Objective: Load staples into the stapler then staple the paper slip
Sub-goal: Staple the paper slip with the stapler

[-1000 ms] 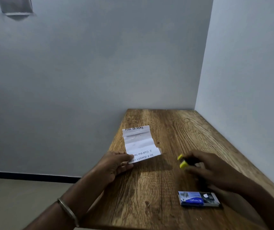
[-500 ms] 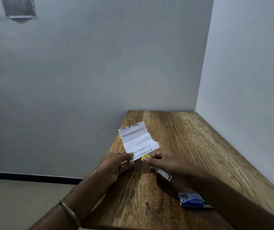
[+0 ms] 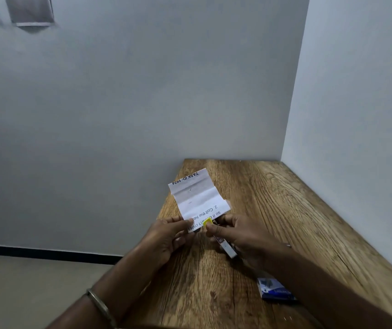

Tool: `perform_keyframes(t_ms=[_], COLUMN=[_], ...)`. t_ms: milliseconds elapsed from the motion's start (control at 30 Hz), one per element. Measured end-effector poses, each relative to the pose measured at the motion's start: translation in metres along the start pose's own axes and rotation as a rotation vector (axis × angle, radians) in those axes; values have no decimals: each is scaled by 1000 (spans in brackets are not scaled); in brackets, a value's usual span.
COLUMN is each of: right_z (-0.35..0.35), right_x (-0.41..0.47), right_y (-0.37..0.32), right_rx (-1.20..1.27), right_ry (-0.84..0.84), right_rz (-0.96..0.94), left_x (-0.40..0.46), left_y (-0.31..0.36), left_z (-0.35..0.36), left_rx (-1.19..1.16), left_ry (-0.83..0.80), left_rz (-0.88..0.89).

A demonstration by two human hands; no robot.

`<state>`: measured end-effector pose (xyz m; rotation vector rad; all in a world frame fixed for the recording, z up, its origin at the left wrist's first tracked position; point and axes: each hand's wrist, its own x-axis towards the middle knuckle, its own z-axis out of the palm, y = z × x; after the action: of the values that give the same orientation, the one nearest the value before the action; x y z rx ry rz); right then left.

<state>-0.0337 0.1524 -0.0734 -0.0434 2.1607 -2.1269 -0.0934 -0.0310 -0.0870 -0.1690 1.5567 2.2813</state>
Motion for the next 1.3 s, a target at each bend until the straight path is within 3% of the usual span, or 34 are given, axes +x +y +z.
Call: perform_keyframes(t_ms=[333, 1300], right_z=[4, 6], right_x=[5, 25], right_y=[2, 8], right_rx=[-3, 235], right_ry=[32, 163], right_rz=[-72, 204], left_x=[-5, -4], left_y=[0, 0], left_z=[0, 2], left_rx=[20, 43], left_ry=[-60, 22], left_rz=[27, 35])
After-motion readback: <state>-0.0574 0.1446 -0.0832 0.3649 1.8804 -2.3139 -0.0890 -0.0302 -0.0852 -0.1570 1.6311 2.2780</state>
